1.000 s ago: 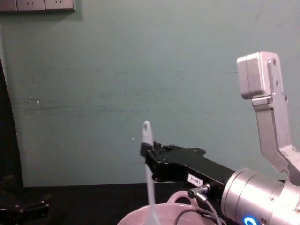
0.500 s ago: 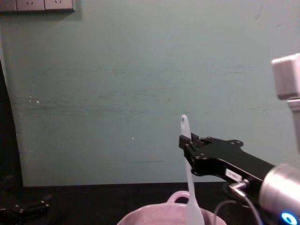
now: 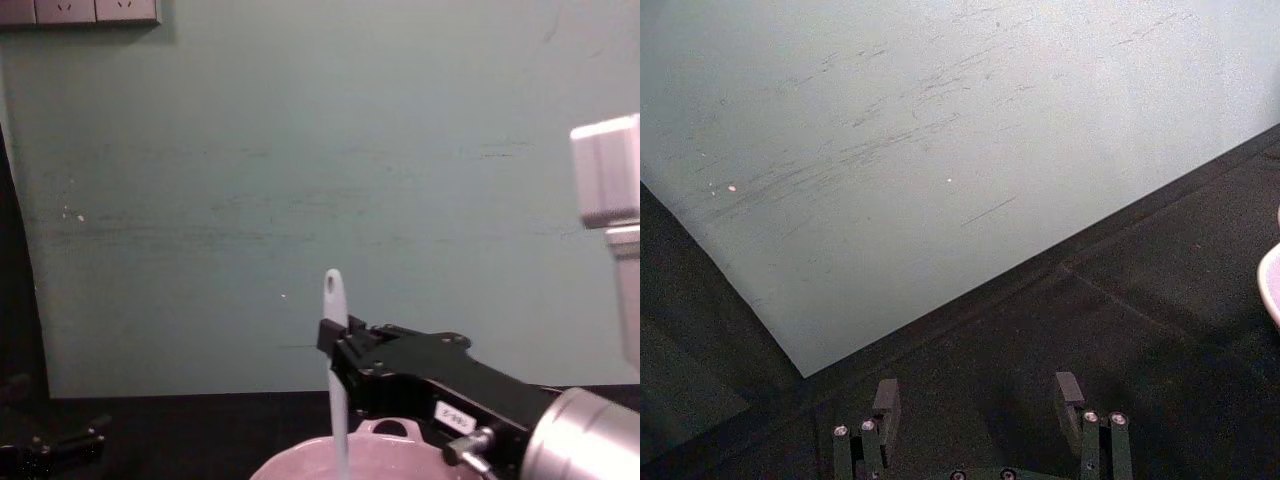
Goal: Use the one hand to pick up the spoon and stir the clear water in the bowl.
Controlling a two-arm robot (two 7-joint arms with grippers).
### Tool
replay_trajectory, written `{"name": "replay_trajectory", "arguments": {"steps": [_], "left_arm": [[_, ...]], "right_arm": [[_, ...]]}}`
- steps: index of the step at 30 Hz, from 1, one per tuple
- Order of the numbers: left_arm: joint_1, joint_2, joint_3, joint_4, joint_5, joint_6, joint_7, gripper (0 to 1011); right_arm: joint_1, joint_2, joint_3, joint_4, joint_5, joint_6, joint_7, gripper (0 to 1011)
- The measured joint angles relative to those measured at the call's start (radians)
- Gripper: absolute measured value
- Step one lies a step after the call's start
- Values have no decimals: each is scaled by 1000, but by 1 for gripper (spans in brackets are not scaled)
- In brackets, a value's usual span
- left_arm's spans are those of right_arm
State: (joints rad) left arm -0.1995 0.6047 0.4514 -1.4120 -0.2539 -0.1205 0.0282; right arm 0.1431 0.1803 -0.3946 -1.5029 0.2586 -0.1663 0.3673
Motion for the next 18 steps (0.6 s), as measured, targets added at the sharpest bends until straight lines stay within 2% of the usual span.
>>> {"name": "replay_trajectory", "arguments": {"steps": [5, 10, 15, 18], "left_arm": [[0, 0, 0, 0, 0, 0, 0, 1011], [0, 0, 0, 0, 0, 0, 0, 1011], [0, 0, 0, 0, 0, 0, 0, 1011], [0, 0, 0, 0, 0, 0, 0, 1011]], "right_arm": [[42, -33, -7, 69, -20, -30, -23, 110], [80, -50, 12, 123, -37, -56, -46, 110], [87, -43, 43, 102, -12, -29, -45, 110], [76, -25, 69, 46, 30, 15, -30, 111]]}}
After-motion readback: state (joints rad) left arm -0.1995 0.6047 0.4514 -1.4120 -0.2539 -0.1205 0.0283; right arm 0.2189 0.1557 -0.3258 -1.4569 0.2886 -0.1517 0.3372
